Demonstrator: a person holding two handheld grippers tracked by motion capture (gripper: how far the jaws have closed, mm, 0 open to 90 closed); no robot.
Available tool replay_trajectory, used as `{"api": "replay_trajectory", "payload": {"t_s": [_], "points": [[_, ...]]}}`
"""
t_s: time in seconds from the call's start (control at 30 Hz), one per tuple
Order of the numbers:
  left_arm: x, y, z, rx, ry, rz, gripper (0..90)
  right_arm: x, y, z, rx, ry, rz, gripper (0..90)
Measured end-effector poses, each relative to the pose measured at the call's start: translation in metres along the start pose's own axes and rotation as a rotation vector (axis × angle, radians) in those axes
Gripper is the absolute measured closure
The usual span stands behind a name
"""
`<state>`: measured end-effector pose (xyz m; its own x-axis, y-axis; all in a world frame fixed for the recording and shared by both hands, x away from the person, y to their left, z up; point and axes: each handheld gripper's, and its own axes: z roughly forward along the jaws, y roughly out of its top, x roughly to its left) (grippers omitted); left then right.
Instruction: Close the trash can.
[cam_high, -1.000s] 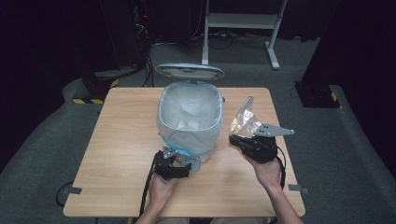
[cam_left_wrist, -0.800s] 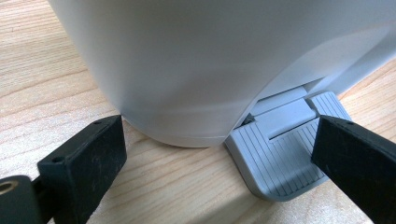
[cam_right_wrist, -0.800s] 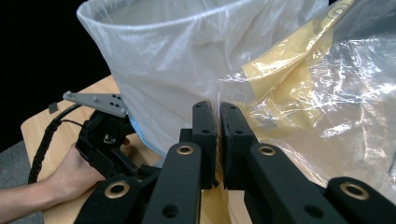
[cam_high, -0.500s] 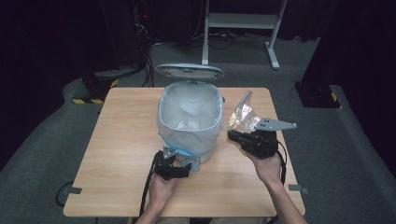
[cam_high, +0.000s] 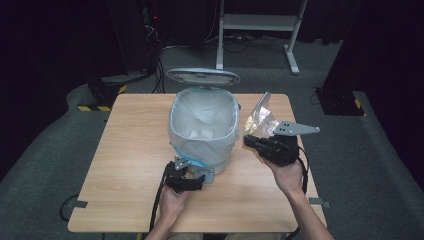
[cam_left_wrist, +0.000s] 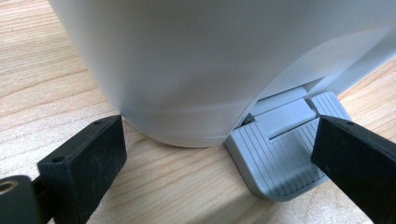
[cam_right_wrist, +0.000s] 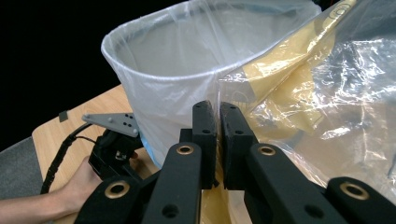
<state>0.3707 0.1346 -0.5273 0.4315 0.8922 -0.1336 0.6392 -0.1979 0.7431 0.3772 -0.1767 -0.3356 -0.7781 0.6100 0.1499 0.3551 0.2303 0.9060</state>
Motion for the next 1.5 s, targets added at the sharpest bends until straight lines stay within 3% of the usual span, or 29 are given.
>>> {"api": "replay_trajectory", "payload": {"t_s": [0.93,1.27,1.5], "points": [[0.000,0.000,0.000,-0.001,0.000,0.000,3.3,0.008,0.042,0.000,-0.019,0.027,-0.043,86.1],[0.000,0.000,0.000,0.000,0.000,0.000,3.3,0.008,0.050,0.018,-0.007,0.060,-0.015,86.0],[0.000,0.000,0.000,0.000,0.000,0.000,3.3,0.007,0.056,0.025,-0.009,0.054,-0.004,85.9]]}}
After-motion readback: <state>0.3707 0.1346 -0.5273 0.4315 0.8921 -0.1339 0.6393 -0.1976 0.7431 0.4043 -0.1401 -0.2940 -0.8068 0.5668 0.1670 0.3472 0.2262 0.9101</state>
